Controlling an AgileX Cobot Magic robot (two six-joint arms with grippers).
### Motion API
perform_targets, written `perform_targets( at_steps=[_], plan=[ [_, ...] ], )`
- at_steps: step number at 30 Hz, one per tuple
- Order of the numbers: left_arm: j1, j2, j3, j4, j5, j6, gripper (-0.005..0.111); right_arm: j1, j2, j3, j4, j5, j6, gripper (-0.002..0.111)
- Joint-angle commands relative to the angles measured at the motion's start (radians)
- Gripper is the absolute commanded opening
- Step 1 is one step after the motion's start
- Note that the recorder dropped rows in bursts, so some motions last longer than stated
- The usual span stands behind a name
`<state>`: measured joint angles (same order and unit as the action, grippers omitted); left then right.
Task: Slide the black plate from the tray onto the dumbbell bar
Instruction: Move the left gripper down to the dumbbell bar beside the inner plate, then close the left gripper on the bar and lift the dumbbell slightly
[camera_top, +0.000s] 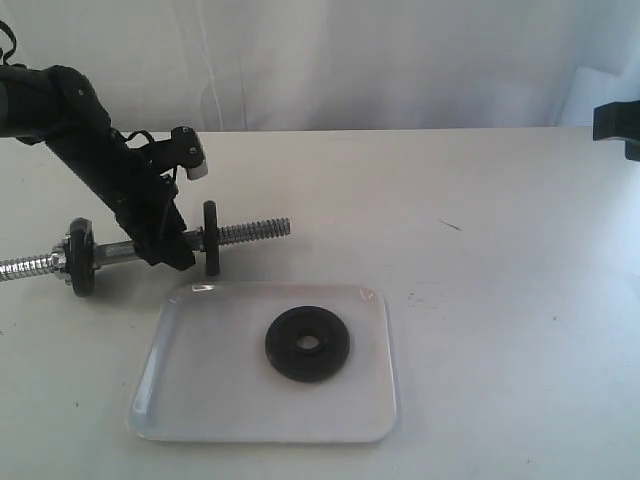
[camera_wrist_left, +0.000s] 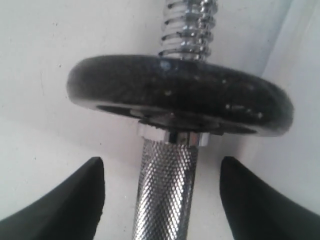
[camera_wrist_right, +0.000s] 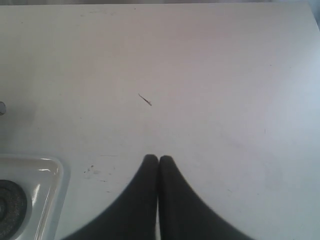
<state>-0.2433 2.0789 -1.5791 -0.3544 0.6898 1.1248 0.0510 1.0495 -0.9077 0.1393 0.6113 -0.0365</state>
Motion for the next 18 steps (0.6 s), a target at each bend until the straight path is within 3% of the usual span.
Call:
perform_targets(
  at_steps=[1,12,18],
  plan=[
    [-0.002,-0.006,-0.006,-0.112,0.006,0.107,0.069,0.000,0.002,0.002,0.002,-0.013,-0.011,0.000],
    [-0.002,0.024,-0.004,-0.089,0.006,0.158,0.069,0.000,0.002,0.002,0.002,-0.013,-0.011,0.000],
    [-0.002,0.026,-0.004,-0.006,0.011,0.158,0.064,0.000,0.002,0.002,0.002,-0.013,-0.011,0.000]
  ],
)
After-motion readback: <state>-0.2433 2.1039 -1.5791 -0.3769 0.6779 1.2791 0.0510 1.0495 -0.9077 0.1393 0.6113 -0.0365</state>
